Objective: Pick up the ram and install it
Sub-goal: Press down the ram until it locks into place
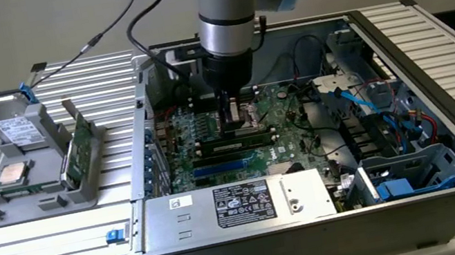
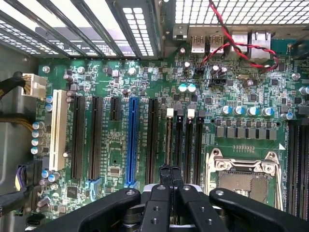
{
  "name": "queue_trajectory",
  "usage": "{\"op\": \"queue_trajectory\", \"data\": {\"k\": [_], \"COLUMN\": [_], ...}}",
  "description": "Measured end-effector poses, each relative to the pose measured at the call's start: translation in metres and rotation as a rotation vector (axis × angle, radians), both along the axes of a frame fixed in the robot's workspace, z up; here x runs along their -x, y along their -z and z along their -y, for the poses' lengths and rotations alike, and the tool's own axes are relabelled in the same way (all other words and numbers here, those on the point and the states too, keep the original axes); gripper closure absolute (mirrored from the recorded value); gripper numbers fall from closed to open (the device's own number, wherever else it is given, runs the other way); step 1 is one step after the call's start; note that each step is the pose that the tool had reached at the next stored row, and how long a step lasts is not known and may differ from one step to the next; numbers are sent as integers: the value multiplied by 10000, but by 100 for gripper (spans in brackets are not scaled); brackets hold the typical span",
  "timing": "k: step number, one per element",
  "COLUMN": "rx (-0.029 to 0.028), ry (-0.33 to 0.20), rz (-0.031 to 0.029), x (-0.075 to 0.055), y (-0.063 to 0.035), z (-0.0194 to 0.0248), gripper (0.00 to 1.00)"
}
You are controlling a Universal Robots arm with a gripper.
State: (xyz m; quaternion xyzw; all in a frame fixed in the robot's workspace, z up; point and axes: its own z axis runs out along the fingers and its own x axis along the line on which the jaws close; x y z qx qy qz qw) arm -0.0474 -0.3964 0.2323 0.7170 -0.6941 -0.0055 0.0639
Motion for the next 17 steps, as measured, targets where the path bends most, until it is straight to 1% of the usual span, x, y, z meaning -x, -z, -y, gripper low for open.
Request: {"op": "queue_trajectory", "data": {"k": [5,8,11,12,13,15,17], "rx": [2,20,23,5,4,20,21], "ry": [1,2,0,-1,1,0,0], "rz": [-1,-6,-7,-25,-64,-130,-166], "x": [3,8,10,8,8,6,-10], "y": [41,72,78,64,38,-30,-74], "z": [0,1,0,-2,-2,0,0], "gripper": [89,89,89,89,89,89,89]}}
